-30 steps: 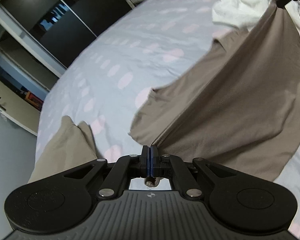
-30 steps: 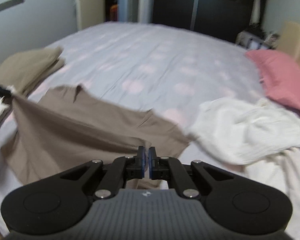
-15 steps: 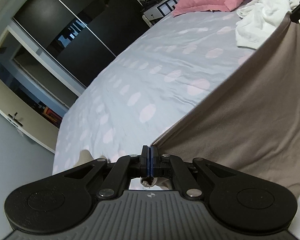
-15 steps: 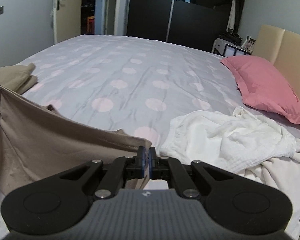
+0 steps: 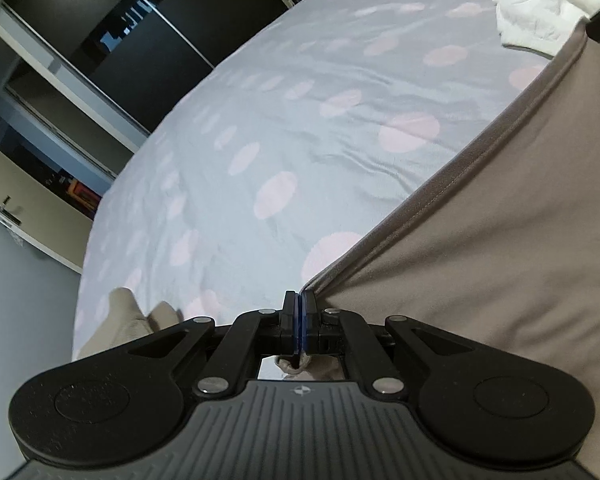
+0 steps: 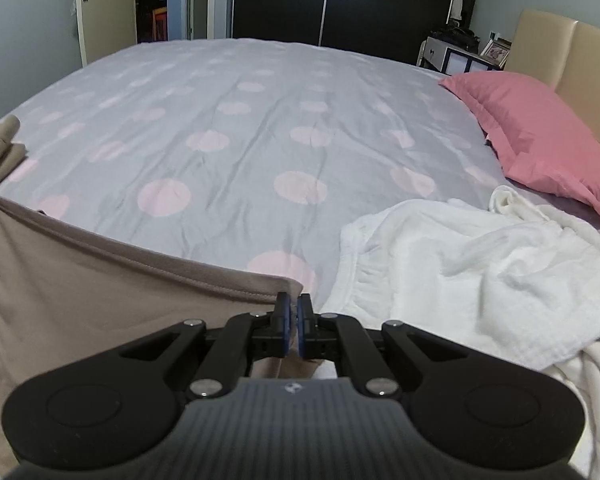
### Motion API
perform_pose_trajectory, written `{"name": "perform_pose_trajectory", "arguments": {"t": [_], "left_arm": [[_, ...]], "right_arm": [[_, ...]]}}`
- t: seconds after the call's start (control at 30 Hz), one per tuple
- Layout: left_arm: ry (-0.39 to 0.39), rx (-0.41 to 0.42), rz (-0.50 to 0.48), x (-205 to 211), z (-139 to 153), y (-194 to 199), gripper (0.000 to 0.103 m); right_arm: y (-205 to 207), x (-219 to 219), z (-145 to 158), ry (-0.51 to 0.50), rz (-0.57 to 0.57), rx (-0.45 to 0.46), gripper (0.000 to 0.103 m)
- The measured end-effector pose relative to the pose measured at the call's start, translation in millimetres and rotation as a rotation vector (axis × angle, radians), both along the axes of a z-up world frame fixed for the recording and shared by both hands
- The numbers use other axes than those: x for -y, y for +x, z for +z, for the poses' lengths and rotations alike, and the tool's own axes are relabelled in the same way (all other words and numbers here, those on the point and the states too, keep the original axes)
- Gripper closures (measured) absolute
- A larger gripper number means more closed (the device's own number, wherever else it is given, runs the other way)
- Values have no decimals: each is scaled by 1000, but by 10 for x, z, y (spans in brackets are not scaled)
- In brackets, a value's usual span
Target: Fold clothes
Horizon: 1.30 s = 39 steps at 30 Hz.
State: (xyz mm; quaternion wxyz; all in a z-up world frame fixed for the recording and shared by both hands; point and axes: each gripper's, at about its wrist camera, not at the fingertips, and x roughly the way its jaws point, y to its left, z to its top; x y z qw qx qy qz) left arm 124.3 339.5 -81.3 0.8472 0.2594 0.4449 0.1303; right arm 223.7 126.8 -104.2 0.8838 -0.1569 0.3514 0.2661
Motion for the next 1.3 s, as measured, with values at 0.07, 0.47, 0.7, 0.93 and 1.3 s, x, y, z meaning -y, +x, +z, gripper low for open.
{"name": "perform_pose_trajectory", "arguments": {"t": [0.07,0.47,0.7,0.93,1.3], "left_arm": [[-8,-2,6,-43,-58,24,103],[0,-5,15,-134,-93,-30,95],[-88,11,50,-176,90,-274,86],[-209,21,42,-107,228,-714,77],[-365,-26,61,218,23,-1533,62]], "right_arm": [[52,-25,-68,-5,-6,-13,99],[176,56,-130,36,-91,-52,85],[42,250,-6,94,-101,-130,62],[-348,360,-14,84,-4,-195,58],[-1155,617,-301,50,94,-297,52]]}}
